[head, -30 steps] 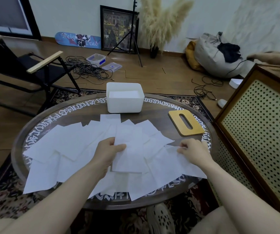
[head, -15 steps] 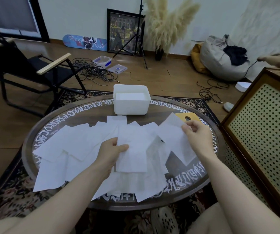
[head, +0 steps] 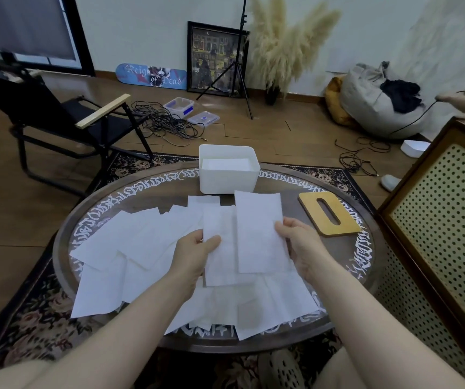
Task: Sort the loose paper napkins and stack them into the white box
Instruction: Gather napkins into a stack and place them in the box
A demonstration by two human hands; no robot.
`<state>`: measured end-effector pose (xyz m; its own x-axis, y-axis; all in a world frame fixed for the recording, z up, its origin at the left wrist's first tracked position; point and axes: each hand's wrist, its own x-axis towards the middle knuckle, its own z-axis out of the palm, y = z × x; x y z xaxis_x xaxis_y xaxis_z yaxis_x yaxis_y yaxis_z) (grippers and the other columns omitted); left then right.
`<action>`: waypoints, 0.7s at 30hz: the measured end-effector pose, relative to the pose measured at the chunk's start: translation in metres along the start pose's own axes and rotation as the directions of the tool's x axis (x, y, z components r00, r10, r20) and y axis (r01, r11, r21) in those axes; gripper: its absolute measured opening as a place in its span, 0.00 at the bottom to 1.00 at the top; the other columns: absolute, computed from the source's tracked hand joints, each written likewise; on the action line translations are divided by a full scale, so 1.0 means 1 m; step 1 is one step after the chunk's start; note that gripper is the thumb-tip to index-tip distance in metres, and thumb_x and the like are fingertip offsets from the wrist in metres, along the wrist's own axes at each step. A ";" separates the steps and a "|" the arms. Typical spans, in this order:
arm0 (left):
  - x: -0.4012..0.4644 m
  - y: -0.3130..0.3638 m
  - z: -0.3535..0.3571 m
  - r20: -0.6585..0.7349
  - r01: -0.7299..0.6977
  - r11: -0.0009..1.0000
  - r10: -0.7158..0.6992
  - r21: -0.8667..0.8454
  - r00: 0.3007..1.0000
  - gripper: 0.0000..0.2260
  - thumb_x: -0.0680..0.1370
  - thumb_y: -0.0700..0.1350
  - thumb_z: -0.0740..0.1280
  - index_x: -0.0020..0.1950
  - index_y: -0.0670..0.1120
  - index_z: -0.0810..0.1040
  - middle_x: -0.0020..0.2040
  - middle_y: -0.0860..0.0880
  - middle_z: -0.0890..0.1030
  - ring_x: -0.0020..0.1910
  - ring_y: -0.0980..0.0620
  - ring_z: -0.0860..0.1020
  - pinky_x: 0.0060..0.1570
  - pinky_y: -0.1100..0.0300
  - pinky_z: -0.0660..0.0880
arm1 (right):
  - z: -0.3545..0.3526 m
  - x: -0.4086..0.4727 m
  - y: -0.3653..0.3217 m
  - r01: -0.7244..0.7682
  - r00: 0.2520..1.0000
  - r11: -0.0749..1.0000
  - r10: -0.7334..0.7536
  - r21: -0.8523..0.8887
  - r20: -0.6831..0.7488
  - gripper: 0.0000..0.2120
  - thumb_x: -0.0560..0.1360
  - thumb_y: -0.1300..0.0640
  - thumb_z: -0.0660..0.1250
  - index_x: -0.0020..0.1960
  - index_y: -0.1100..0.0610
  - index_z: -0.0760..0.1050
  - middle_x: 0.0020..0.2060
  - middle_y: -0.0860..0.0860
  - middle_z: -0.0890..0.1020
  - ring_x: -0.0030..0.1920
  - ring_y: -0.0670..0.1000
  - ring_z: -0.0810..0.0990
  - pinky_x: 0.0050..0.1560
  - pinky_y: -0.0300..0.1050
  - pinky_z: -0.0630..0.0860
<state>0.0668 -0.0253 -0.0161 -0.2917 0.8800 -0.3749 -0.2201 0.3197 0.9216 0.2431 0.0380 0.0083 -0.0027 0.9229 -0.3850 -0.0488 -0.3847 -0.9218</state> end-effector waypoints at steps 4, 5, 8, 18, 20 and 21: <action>0.002 -0.002 -0.001 0.028 0.018 1.000 -0.018 0.015 0.999 0.06 0.79 0.42 0.65 0.52 0.43 0.80 0.50 0.43 0.84 0.45 0.45 0.80 0.52 0.47 0.76 | 0.012 -0.003 0.008 -0.031 0.996 1.000 0.031 0.000 0.080 0.07 0.78 0.64 0.63 0.44 0.57 0.77 0.40 0.52 0.83 0.40 0.51 0.79 0.44 0.46 0.76; 0.002 -0.003 0.000 0.037 0.021 1.000 -0.021 0.013 0.999 0.06 0.79 0.42 0.64 0.52 0.43 0.81 0.50 0.43 0.84 0.45 0.45 0.81 0.52 0.47 0.76 | 0.014 -0.003 0.010 -0.036 0.995 0.999 0.036 -0.001 0.091 0.08 0.78 0.64 0.63 0.44 0.56 0.78 0.40 0.52 0.83 0.41 0.51 0.80 0.47 0.48 0.76; 0.002 -0.002 0.000 0.067 0.024 1.000 -0.024 -0.006 0.997 0.07 0.80 0.44 0.64 0.50 0.43 0.81 0.48 0.45 0.84 0.44 0.46 0.81 0.51 0.50 0.77 | 0.020 -0.002 0.014 -0.056 0.995 0.998 0.057 -0.010 0.087 0.07 0.79 0.64 0.62 0.51 0.58 0.78 0.44 0.53 0.84 0.43 0.52 0.81 0.45 0.46 0.78; 0.000 -0.001 -0.003 0.079 0.033 0.999 -0.030 -0.031 0.996 0.11 0.78 0.51 0.66 0.56 0.47 0.80 0.50 0.49 0.85 0.51 0.46 0.82 0.55 0.49 0.77 | 0.022 -0.004 0.020 -0.041 0.995 0.997 0.047 -0.071 0.083 0.11 0.77 0.65 0.64 0.58 0.58 0.76 0.49 0.56 0.84 0.44 0.53 0.81 0.42 0.46 0.78; -0.002 -0.001 -0.003 0.092 -0.005 1.000 0.006 -0.008 0.996 0.11 0.77 0.44 0.69 0.58 0.45 0.79 0.52 0.48 0.84 0.51 0.46 0.82 0.49 0.52 0.79 | 0.021 -0.005 0.020 -0.027 0.994 0.996 0.036 -0.089 0.108 0.12 0.76 0.66 0.65 0.58 0.58 0.75 0.49 0.57 0.84 0.44 0.54 0.81 0.45 0.48 0.78; -0.003 -0.001 -0.003 0.088 -0.016 1.000 0.016 0.000 0.996 0.11 0.76 0.40 0.69 0.58 0.45 0.79 0.52 0.47 0.84 0.51 0.46 0.82 0.45 0.54 0.78 | 0.020 -0.005 0.020 -0.016 0.993 0.994 0.028 -0.104 0.117 0.12 0.75 0.67 0.65 0.58 0.58 0.75 0.49 0.56 0.84 0.45 0.55 0.81 0.47 0.48 0.78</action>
<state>0.0648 -0.0291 -0.0164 -0.2122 0.9126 -0.3495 -0.2153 0.3052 0.9276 0.2223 0.0258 -0.0076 -0.1205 0.9072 -0.4030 0.0557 -0.3991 -0.9152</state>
